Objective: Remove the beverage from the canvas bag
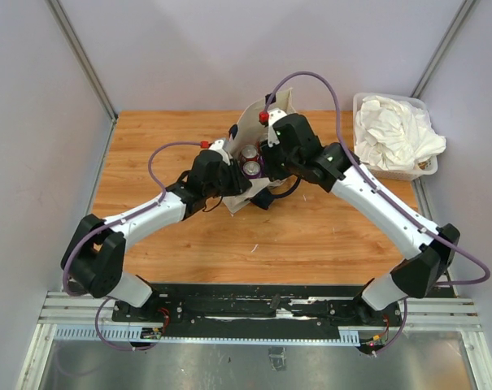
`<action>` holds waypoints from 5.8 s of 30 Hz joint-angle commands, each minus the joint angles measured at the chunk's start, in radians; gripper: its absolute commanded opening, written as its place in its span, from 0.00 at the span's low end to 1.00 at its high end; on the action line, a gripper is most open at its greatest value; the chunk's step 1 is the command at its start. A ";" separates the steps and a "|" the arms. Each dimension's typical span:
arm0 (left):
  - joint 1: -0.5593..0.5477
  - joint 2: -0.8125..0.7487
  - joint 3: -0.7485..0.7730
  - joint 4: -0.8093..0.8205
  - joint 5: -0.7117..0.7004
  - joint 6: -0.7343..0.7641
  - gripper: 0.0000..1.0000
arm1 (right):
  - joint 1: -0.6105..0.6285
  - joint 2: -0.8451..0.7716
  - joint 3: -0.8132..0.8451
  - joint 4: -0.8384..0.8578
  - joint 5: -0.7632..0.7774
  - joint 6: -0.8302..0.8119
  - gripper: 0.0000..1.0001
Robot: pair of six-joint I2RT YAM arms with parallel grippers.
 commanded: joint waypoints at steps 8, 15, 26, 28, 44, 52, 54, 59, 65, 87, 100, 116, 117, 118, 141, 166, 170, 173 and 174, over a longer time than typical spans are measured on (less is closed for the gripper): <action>-0.015 0.112 0.010 -0.107 -0.002 0.033 0.33 | 0.013 0.118 -0.130 0.016 0.018 0.003 0.32; -0.014 0.117 0.020 -0.112 -0.010 0.036 0.32 | -0.010 0.154 -0.191 0.012 0.002 0.037 0.29; -0.011 0.070 0.023 -0.163 -0.048 0.027 0.45 | -0.049 0.281 -0.162 0.009 -0.088 0.041 0.29; -0.010 0.051 0.017 -0.169 -0.053 0.025 0.52 | -0.050 0.306 -0.144 0.009 -0.101 0.039 0.28; 0.072 -0.043 -0.022 -0.186 -0.064 0.021 0.29 | -0.049 0.338 -0.100 0.006 -0.153 0.050 0.27; 0.080 -0.032 -0.021 -0.123 -0.001 -0.020 0.33 | -0.049 0.311 -0.127 -0.002 -0.161 0.046 0.28; 0.080 -0.023 -0.023 -0.142 0.001 -0.015 0.19 | -0.047 0.303 -0.132 -0.001 -0.162 0.047 0.28; 0.080 -0.030 -0.079 -0.180 0.009 0.001 0.01 | -0.049 0.287 -0.107 -0.007 -0.135 0.036 0.32; 0.079 -0.052 -0.145 -0.204 0.018 0.019 0.00 | -0.049 0.324 0.030 -0.021 -0.088 0.014 0.43; 0.080 -0.077 -0.143 -0.281 -0.017 0.051 0.01 | -0.094 0.557 0.287 -0.031 -0.057 0.044 0.85; 0.080 -0.071 -0.151 -0.277 -0.006 0.057 0.00 | -0.094 0.624 0.298 0.048 -0.117 0.099 0.84; 0.079 -0.060 -0.144 -0.277 0.004 0.048 0.01 | -0.092 0.716 0.283 0.090 -0.093 0.103 0.49; 0.079 -0.060 -0.144 -0.275 0.004 0.048 0.00 | -0.093 0.716 0.276 0.091 -0.091 0.101 0.38; 0.080 -0.060 -0.145 -0.275 0.004 0.048 0.01 | -0.092 0.716 0.267 0.090 -0.091 0.100 0.19; 0.080 -0.033 -0.141 -0.258 0.001 0.080 0.03 | -0.077 0.363 0.367 0.021 -0.027 -0.086 0.01; 0.079 -0.046 -0.126 -0.260 0.019 0.095 0.12 | -0.171 -0.408 -0.298 -0.082 0.277 0.029 0.01; 0.079 -0.049 -0.123 -0.261 0.020 0.106 0.27 | -0.243 -0.451 -0.455 -0.002 0.230 0.045 0.01; 0.079 -0.049 -0.121 -0.263 0.018 0.108 0.29 | -0.274 -0.444 -0.526 0.066 0.225 0.042 0.01; 0.079 -0.048 -0.120 -0.263 0.018 0.107 0.29 | -0.285 -0.439 -0.547 0.088 0.223 0.041 0.01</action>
